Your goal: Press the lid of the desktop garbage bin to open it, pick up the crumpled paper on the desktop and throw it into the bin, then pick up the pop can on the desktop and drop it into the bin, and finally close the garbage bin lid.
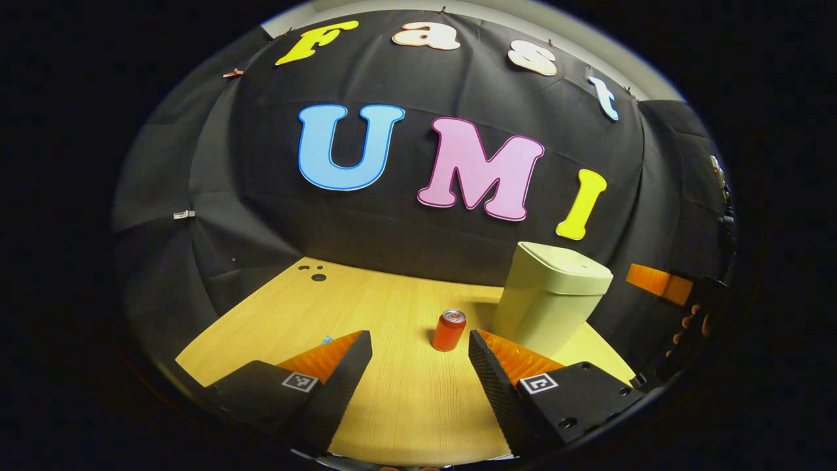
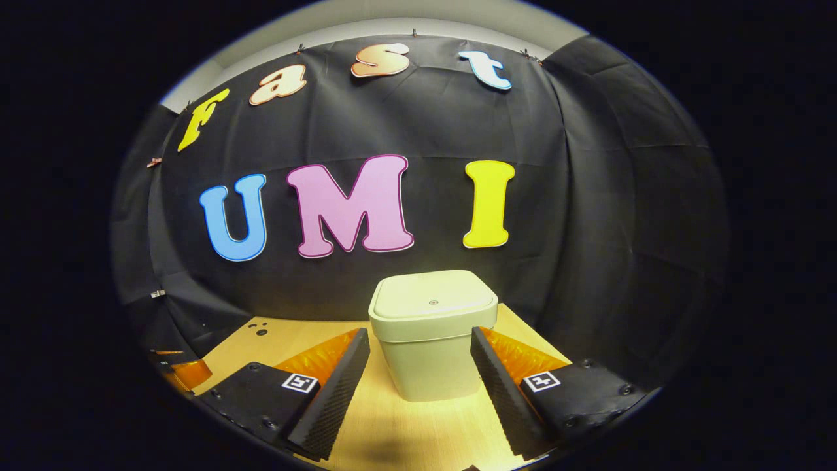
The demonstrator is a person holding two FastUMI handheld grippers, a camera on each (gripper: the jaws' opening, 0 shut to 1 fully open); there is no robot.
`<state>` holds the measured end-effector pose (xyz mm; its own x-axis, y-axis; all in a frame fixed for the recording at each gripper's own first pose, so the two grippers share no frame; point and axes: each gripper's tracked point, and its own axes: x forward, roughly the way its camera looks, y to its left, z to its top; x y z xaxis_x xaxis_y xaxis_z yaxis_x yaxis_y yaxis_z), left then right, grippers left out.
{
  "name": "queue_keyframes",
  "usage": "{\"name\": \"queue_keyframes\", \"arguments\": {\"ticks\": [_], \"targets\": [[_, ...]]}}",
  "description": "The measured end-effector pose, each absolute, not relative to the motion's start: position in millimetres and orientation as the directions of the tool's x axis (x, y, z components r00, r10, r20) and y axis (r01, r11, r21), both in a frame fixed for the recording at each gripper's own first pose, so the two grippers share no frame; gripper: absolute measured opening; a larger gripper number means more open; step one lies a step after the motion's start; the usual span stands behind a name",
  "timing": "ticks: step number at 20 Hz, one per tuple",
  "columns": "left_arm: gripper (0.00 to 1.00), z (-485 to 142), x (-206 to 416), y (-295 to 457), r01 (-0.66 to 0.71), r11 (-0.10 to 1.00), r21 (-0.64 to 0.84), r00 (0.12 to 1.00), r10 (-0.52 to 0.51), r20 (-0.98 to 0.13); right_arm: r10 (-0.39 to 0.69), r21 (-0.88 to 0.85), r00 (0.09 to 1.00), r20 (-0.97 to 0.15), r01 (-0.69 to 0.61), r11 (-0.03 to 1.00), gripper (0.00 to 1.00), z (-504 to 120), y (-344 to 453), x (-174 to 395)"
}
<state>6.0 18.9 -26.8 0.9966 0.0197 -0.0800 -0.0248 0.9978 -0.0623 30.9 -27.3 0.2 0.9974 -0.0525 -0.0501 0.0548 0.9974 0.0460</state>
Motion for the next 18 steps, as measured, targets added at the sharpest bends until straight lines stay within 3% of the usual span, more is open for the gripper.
{"name": "queue_keyframes", "arguments": {"ticks": [4, 5, 6, 9, 12, 15, 17, 18], "targets": [[0.96, -26, 6, 23, -0.032, 0.998, -0.053, 0.996, 0.028, -0.081, -0.047, -0.006, 0.999, -0.011, 0.047, 0.999, 0.94, 15, -24, 41], [0.96, -27, 6, 23, -0.035, 0.998, -0.054, 0.996, 0.030, -0.083, -0.042, -0.024, 0.999, 0.001, 0.042, 0.999, 0.78, 19, -22, 42], [0.96, -26, 6, 24, -0.039, 0.998, -0.049, 0.996, 0.035, -0.083, -0.041, -0.038, 0.999, 0.009, 0.041, 0.998, 0.77, 22, -20, 44], [0.96, -26, 9, 25, -0.035, 0.999, -0.021, 0.996, 0.033, -0.078, -0.036, -0.061, 0.999, 0.019, 0.037, 0.997, 0.55, 29, -18, 50], [0.96, -24, 11, 22, -0.024, 1.000, -0.011, 0.997, 0.023, -0.072, -0.012, -0.072, 1.000, 0.017, 0.013, 0.997, 0.40, 33, -11, 56], [0.96, -23, 14, 22, -0.023, 1.000, -0.012, 0.998, 0.022, -0.067, -0.025, -0.098, 0.999, 0.024, 0.028, 0.995, 0.13, 36, -18, 61], [0.96, -25, 17, 22, -0.022, 1.000, -0.018, 0.997, 0.021, -0.073, -0.016, -0.100, 1.000, 0.006, 0.016, 0.995, 0.05, 34, -17, 64], [0.96, -26, 18, 22, -0.022, 1.000, -0.022, 0.997, 0.020, -0.078, -0.001, -0.096, 1.000, -0.003, 0.000, 0.995, 0.06, 32, -14, 65]]}}
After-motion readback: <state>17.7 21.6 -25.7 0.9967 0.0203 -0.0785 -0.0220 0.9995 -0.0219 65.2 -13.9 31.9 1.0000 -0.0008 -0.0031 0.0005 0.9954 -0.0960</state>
